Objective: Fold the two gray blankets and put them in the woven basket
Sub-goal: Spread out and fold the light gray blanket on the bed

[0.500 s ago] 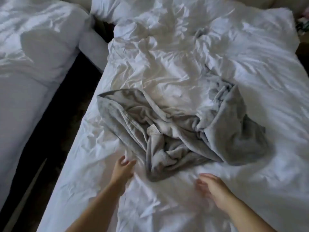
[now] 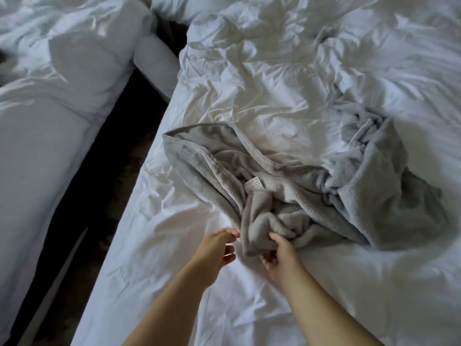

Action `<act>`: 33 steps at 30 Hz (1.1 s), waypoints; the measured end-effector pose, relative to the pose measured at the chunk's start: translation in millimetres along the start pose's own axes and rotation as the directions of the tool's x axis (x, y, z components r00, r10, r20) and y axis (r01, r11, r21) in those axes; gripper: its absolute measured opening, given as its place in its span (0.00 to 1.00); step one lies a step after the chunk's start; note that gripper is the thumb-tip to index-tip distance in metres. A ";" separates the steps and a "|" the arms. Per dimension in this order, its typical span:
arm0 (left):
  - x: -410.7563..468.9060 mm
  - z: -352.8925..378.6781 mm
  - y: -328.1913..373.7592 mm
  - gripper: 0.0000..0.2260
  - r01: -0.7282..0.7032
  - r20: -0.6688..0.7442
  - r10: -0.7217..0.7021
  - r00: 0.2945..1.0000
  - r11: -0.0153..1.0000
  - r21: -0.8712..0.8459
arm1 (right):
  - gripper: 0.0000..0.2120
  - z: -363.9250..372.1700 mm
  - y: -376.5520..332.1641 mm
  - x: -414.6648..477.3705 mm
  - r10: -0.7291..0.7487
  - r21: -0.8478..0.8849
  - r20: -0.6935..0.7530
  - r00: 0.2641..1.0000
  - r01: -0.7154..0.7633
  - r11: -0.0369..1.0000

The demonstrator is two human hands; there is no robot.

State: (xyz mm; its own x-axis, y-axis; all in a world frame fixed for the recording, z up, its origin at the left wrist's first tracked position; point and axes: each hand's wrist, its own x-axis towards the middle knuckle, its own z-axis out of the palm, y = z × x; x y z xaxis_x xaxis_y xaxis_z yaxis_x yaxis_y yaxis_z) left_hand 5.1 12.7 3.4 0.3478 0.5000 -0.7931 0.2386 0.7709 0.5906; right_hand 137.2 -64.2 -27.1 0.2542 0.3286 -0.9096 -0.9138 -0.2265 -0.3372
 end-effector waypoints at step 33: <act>-241.7 114.2 -149.6 0.12 -0.029 0.041 0.037 0.998 0.983 -0.181 | 0.09 -298.8 19.3 -288.7 -0.390 -0.630 0.096 0.916 0.359 0.689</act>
State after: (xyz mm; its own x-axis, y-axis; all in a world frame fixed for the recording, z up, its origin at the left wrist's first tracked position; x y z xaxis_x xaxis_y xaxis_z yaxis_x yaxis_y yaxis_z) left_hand -11.0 -268.4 123.8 0.3937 0.5114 -0.7639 0.0604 0.8148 0.5766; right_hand 140.8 -437.3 156.5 0.5590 0.4771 -0.6782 -0.3383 -0.6155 -0.7118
